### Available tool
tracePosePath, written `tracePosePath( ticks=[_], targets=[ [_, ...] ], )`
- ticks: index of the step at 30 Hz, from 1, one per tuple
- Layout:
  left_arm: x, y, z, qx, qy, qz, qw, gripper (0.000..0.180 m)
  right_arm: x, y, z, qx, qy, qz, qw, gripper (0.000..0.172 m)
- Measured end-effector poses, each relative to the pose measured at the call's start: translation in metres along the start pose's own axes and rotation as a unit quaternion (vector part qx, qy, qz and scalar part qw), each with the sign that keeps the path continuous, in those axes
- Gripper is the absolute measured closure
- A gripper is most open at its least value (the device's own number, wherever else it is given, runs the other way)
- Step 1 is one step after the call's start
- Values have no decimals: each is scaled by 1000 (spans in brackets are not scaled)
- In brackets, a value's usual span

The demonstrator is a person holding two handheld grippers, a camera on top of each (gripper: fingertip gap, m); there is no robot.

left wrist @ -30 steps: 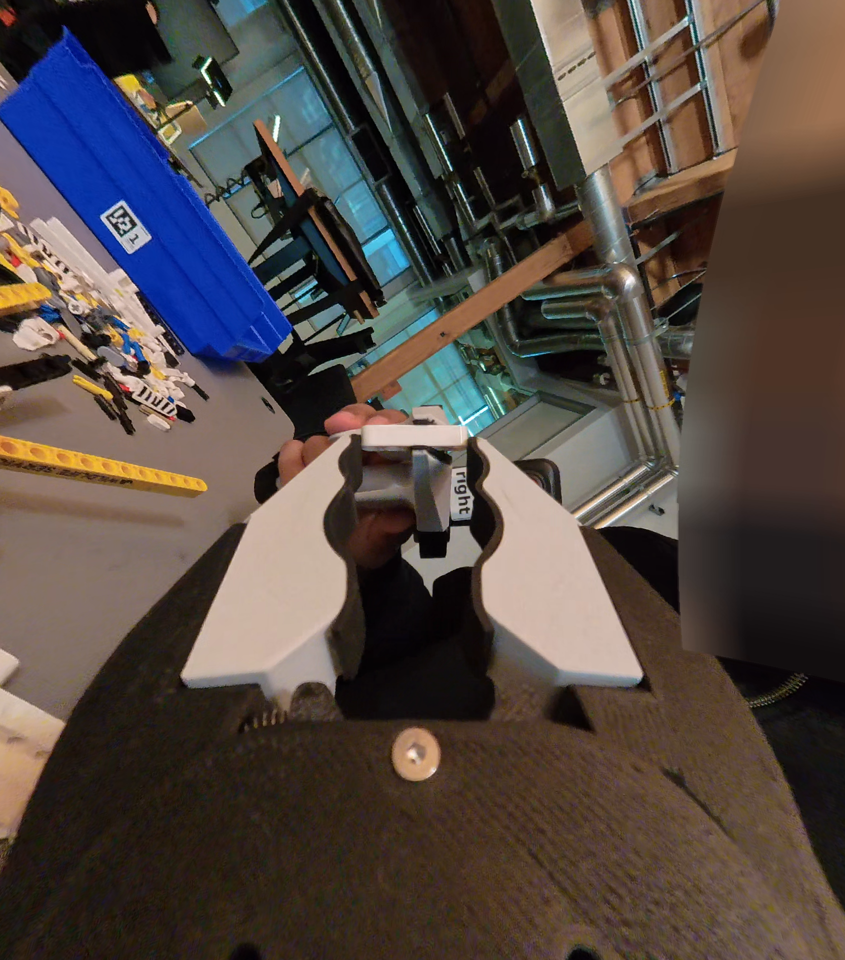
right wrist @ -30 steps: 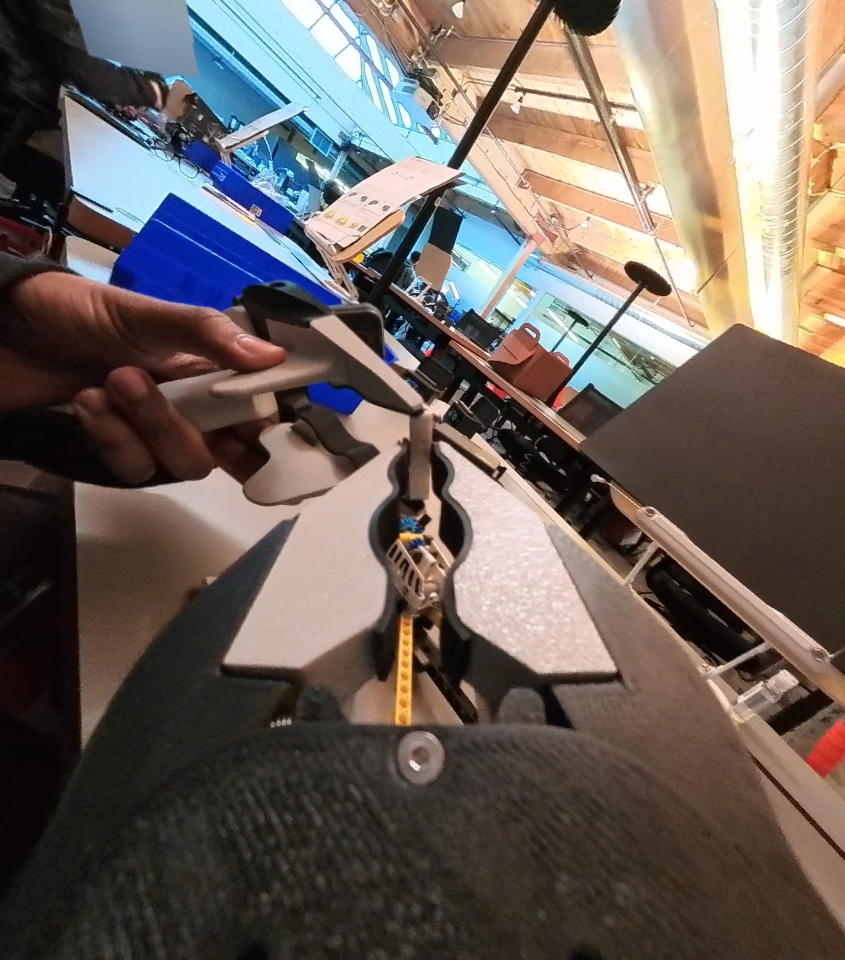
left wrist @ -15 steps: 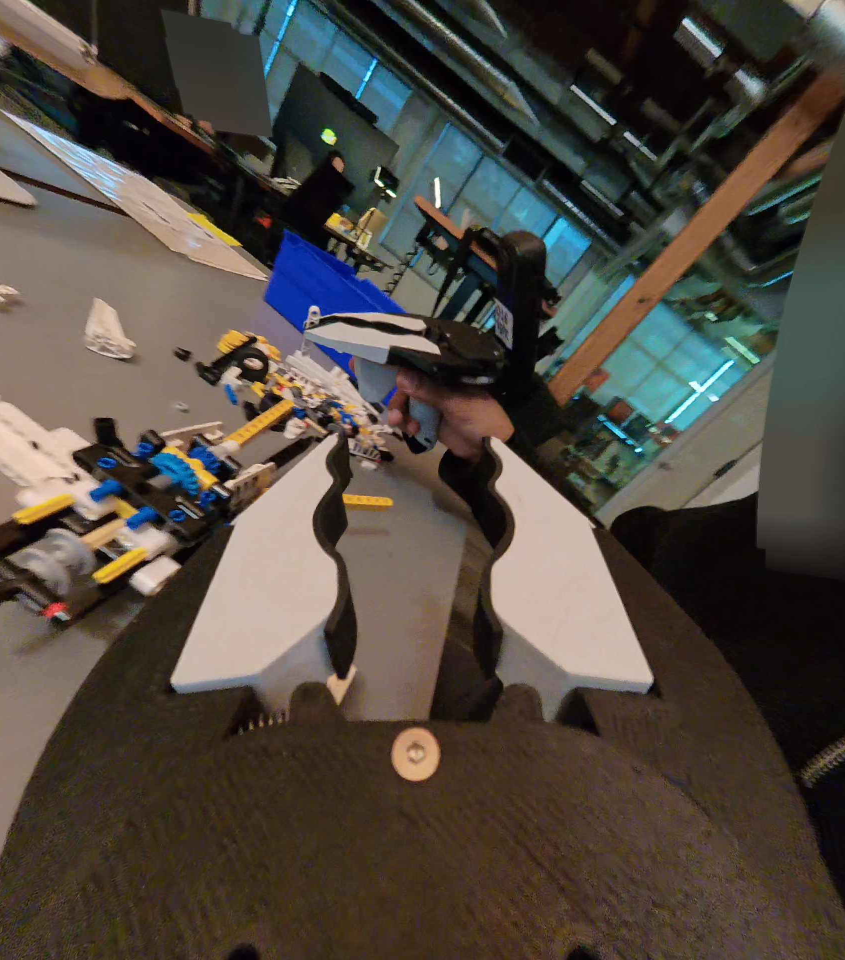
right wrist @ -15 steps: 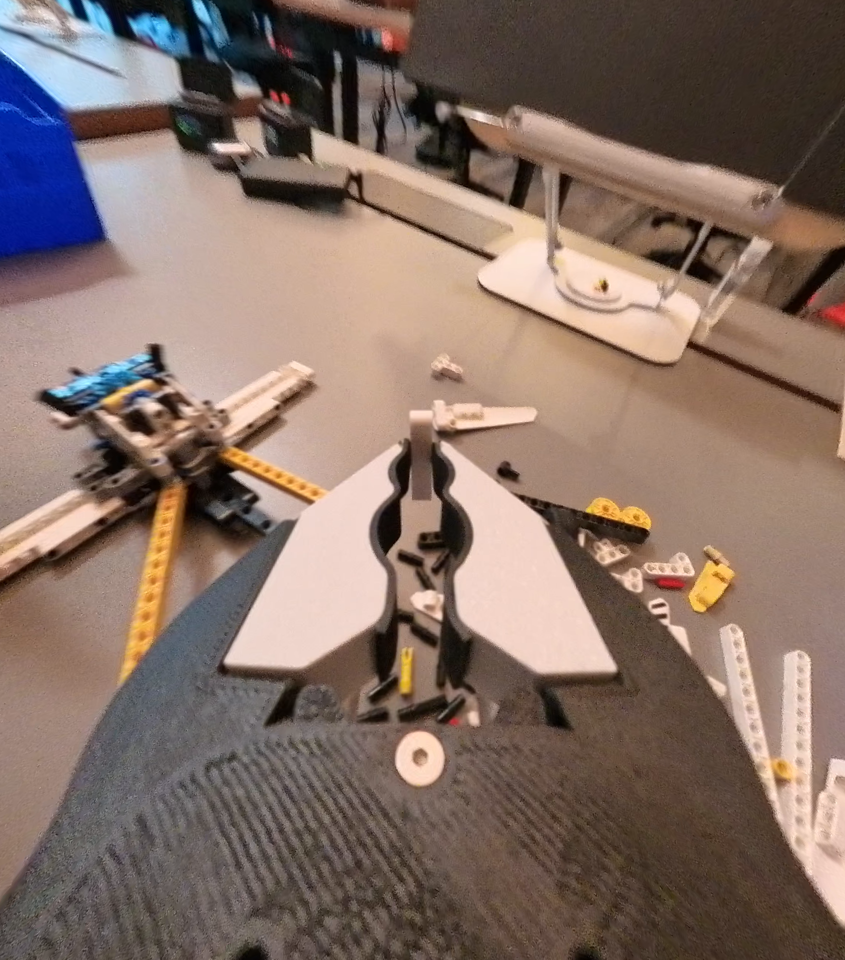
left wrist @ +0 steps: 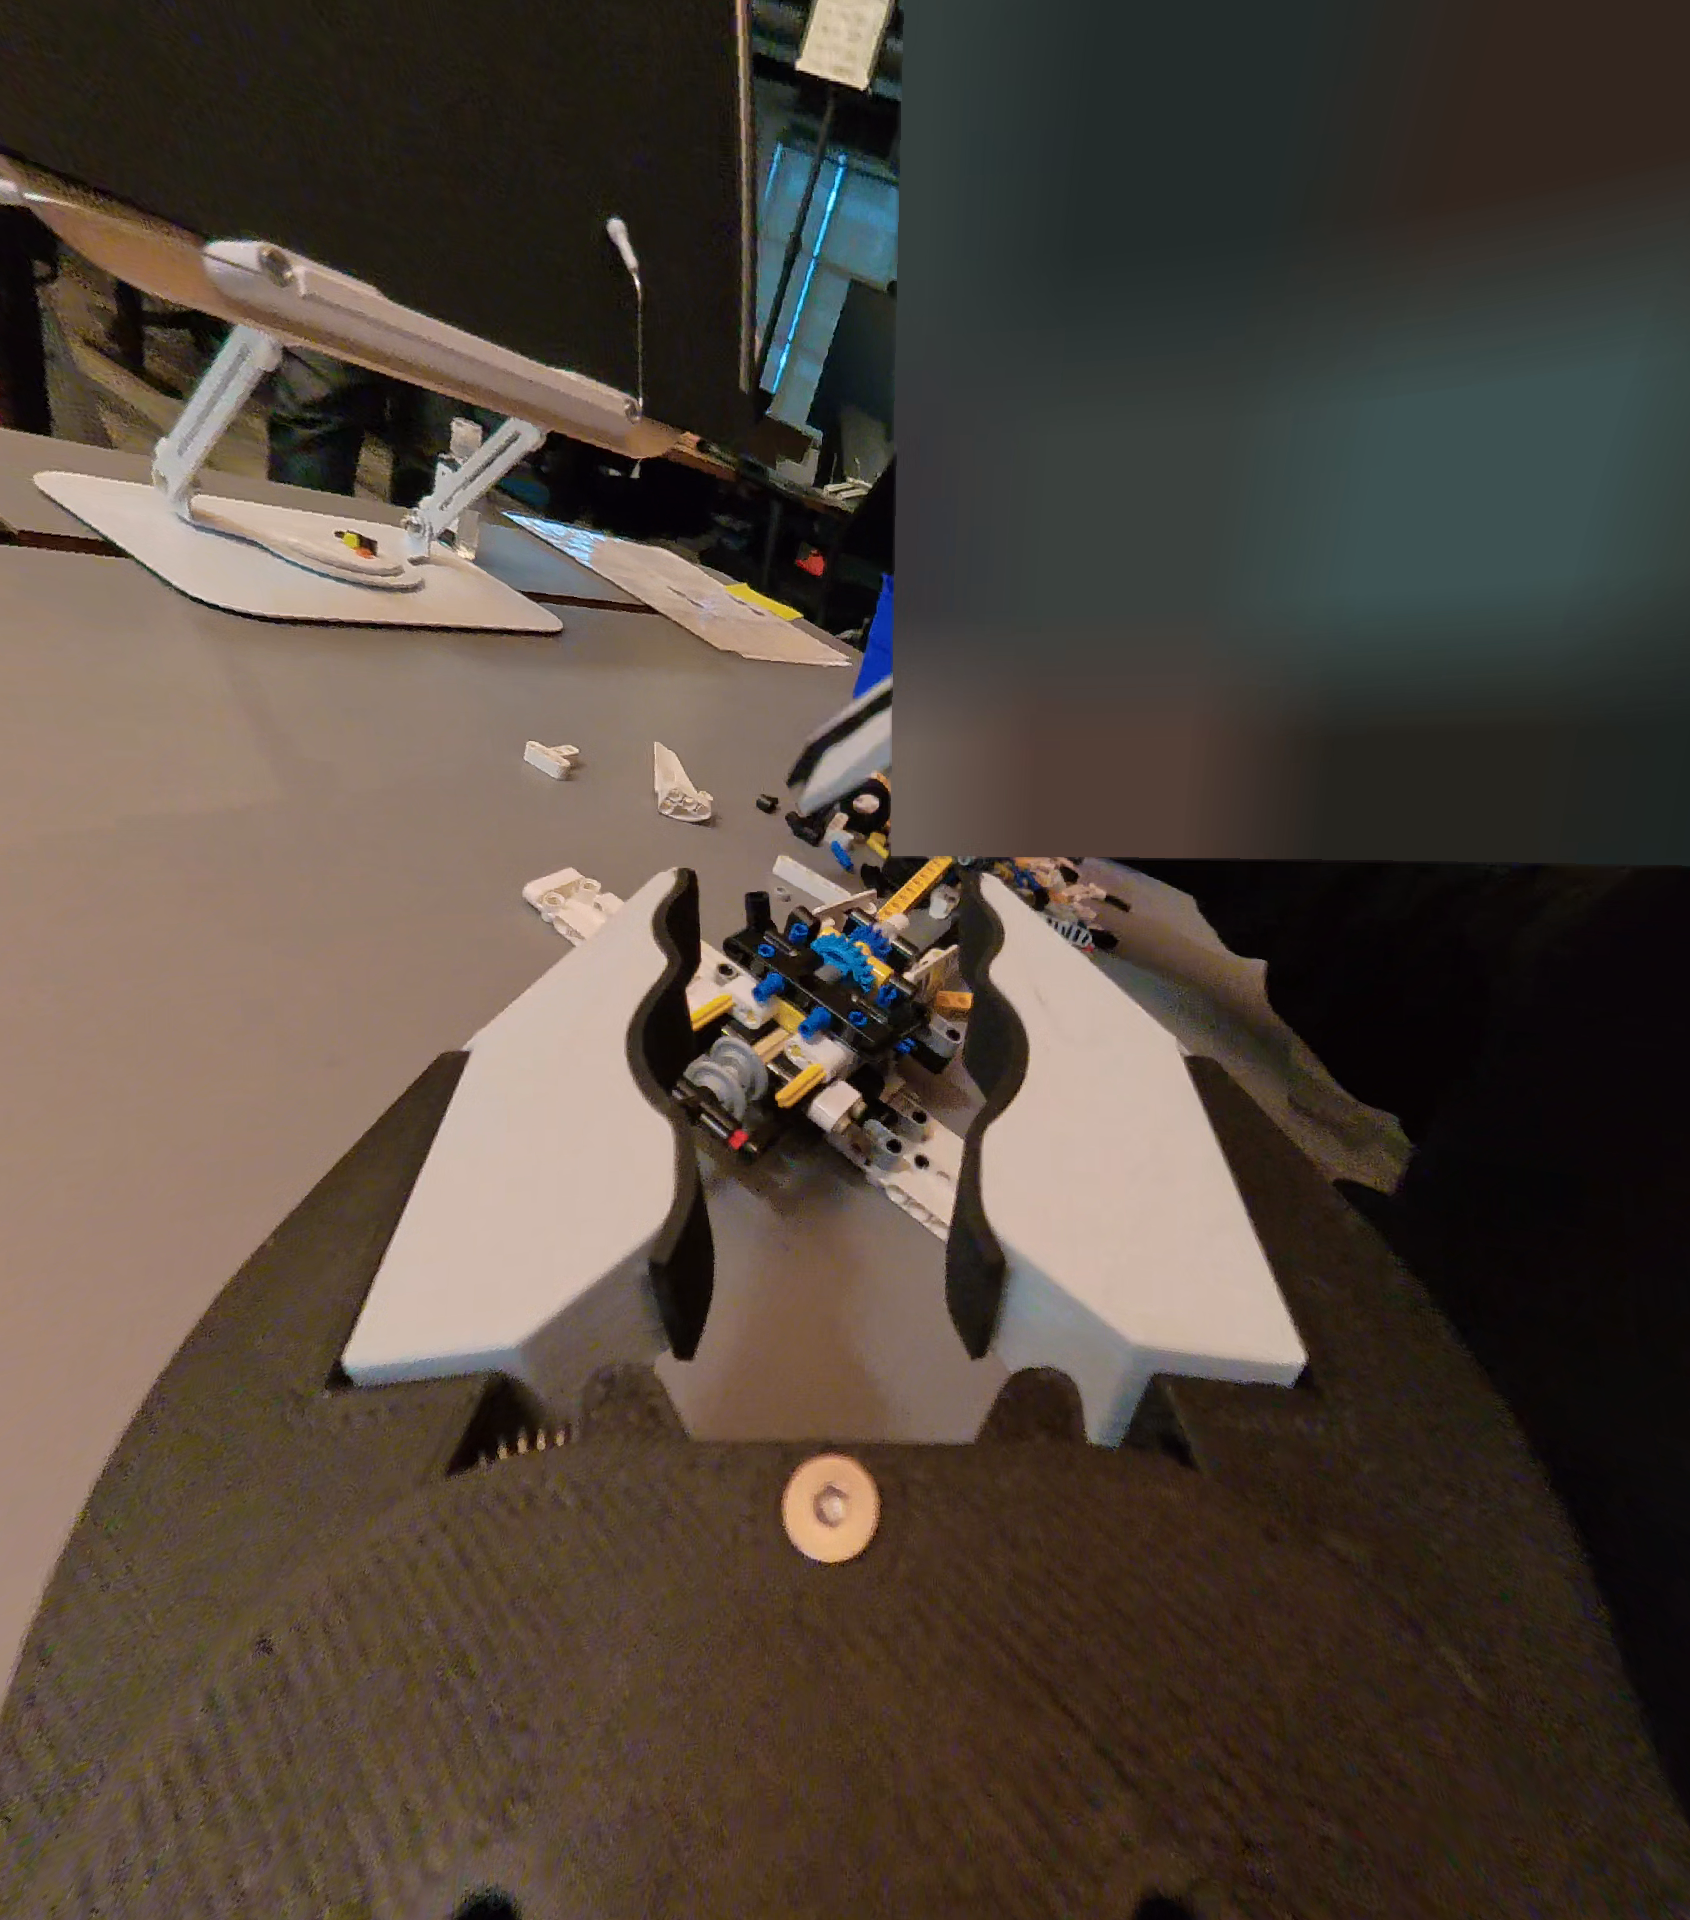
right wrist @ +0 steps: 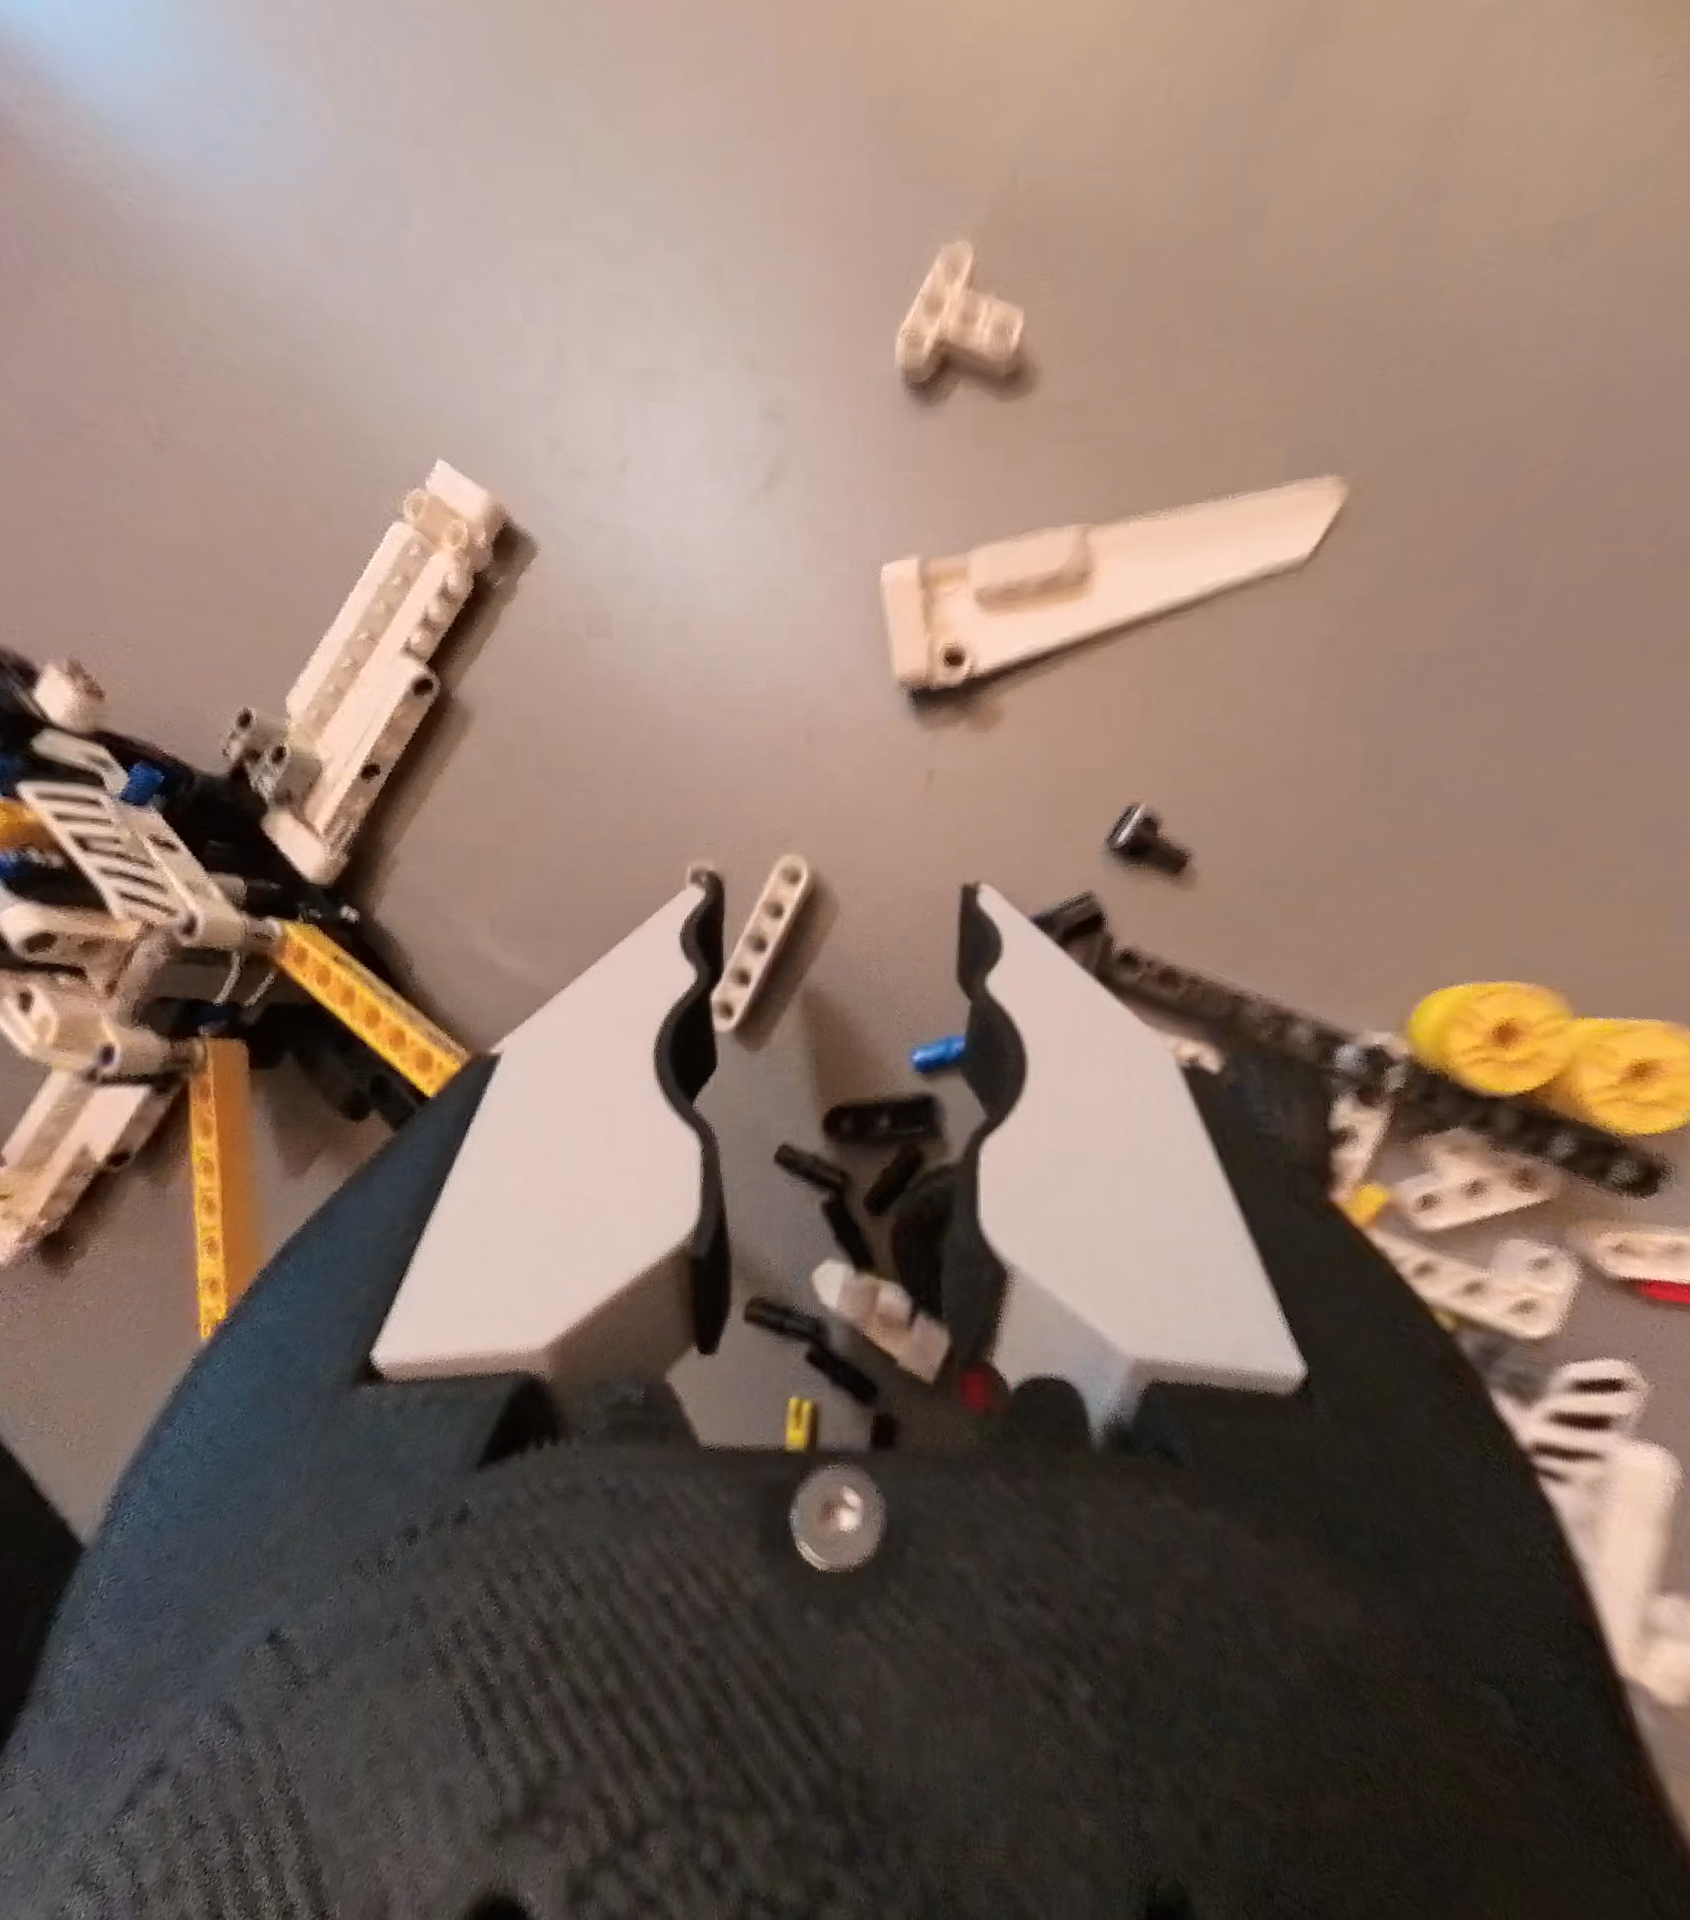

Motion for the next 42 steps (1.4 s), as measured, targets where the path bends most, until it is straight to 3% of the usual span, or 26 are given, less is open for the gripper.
tracePosePath(
  ticks=[3, 6, 11, 13, 16, 23, 28, 31, 36, 42],
  targets=[
    [-3, 6, 0, 33, -1, 15, 999, 132, 4, 6, -47, 63, -48, -10, 997, 129],
    [-5, 7, 2, 72, 2, 42, 997, 132, -26, 2, -83, 155, -29, 2, 987, 131],
    [-1, 9, -1, 87, -15, 45, 995, 132, -83, -12, -91, 215, 76, 8, 974, 136],
    [1, 8, -2, 91, -19, 48, 995, 132, -84, -18, -95, 222, 80, 22, 972, 166],
    [4, 7, -5, 84, -31, 47, 995, 134, -63, -63, -95, 242, 91, 136, 956, 167],
    [5, 5, -6, 85, -34, 50, 995, 136, 15, -149, -40, 58, 77, 173, 980, 166],
    [1, 5, -3, 80, -23, 47, 995, 136, 30, -148, -2, -45, 68, 102, 991, 165],
    [-2, 5, 0, 75, -11, 43, 996, 136, 33, -151, 0, -37, 60, 117, 991, 147],
    [-3, 6, 1, 63, -7, 32, 997, 136, 55, -112, -30, -16, -39, 86, 995, 142],
    [-5, 1, 3, 34, 4, 28, 999, 137, 82, 11, -31, 149, -98, 66, 982, 144]
  ],
)
Point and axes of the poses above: each gripper's, where its closed fingertips meet, x back along the fingers, z out of its underside, y = z × x across the jaws, the point moved 2 cm from there along x, back along the fingers, and after that the axes turned 2 degrees about -x, right-handed, at the moved point
